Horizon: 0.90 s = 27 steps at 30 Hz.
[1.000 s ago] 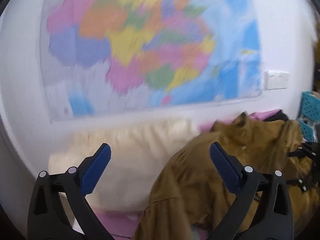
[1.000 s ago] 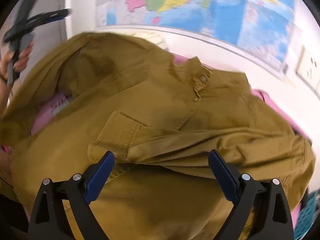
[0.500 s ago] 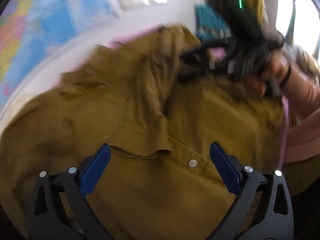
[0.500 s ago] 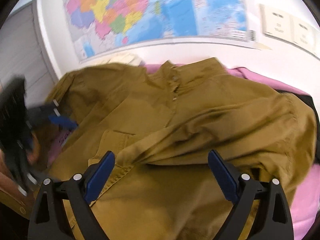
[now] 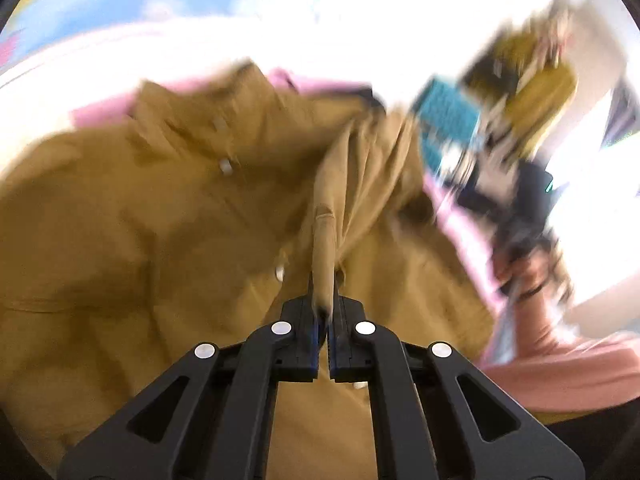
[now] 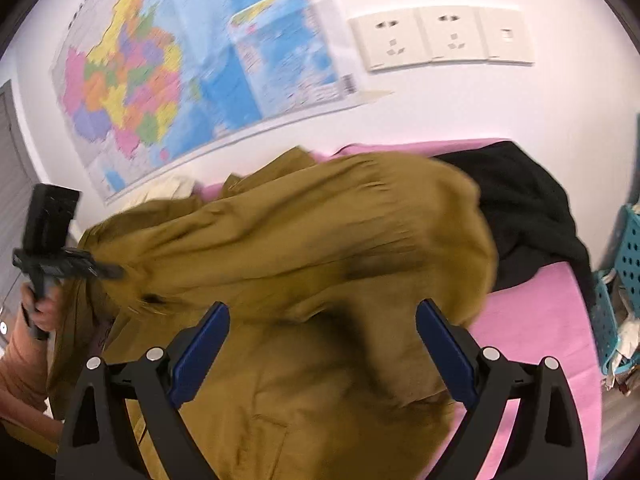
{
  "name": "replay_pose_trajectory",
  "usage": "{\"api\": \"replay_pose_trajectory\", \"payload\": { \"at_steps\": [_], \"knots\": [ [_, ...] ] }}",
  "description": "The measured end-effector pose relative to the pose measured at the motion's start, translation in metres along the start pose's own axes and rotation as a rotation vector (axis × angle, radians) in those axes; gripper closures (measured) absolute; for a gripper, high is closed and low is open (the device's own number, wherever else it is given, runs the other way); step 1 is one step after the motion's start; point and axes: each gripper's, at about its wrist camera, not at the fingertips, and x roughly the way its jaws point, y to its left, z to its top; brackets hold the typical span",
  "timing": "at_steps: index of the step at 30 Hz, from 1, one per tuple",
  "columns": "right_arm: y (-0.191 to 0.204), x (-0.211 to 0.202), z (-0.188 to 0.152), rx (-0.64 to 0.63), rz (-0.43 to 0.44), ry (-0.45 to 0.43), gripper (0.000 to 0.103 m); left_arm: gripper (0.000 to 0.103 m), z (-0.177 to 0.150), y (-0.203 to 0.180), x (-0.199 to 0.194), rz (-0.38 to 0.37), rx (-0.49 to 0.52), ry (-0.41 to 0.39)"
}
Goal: Fold large clothes
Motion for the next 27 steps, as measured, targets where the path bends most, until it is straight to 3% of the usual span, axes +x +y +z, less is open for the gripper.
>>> {"api": "replay_pose_trajectory", "payload": {
  "at_steps": [2,4,7,10,12,13,14,15,20,24,27],
  "knots": [
    [-0.007,0.000,0.005,0.015,-0.016,-0.009,0.011,0.095,0.002,0.016,-0.018,0.022,-0.068,-0.029],
    [-0.014,0.005,0.011,0.035,-0.037,-0.017,0.011,0.094,0.002,0.040,-0.024,0.122,-0.138,-0.037],
    [-0.017,0.022,0.018,0.057,-0.028,-0.001,0.011,0.095,-0.011,0.072,-0.016,0.212,-0.241,0.003],
    [-0.012,0.037,0.022,0.026,-0.055,0.019,0.011,0.095,-0.033,0.082,-0.009,0.212,-0.269,0.032],
    [-0.013,0.047,0.024,0.042,-0.036,0.037,0.011,0.071,-0.038,0.074,-0.004,0.153,-0.243,0.034],
    [-0.013,0.049,0.024,0.049,-0.025,0.037,0.011,0.042,-0.041,0.068,-0.002,0.151,-0.223,0.026],
    [-0.012,0.051,0.024,0.051,-0.021,0.037,0.011,0.021,-0.039,0.068,-0.002,0.162,-0.207,0.015],
    [-0.010,0.052,0.023,0.048,-0.016,0.037,0.011,0.016,-0.038,0.063,0.000,0.165,-0.183,0.014],
    [-0.007,0.054,0.019,0.046,0.000,0.037,0.011,0.015,-0.036,0.059,-0.002,0.108,-0.125,0.005],
    [-0.009,0.052,0.016,0.052,0.007,0.041,0.011,0.015,-0.036,0.054,-0.029,0.012,-0.088,-0.091],
    [-0.010,0.051,0.015,0.051,0.015,0.042,0.011,0.010,-0.039,0.049,-0.043,-0.019,-0.073,-0.154]
  ]
}}
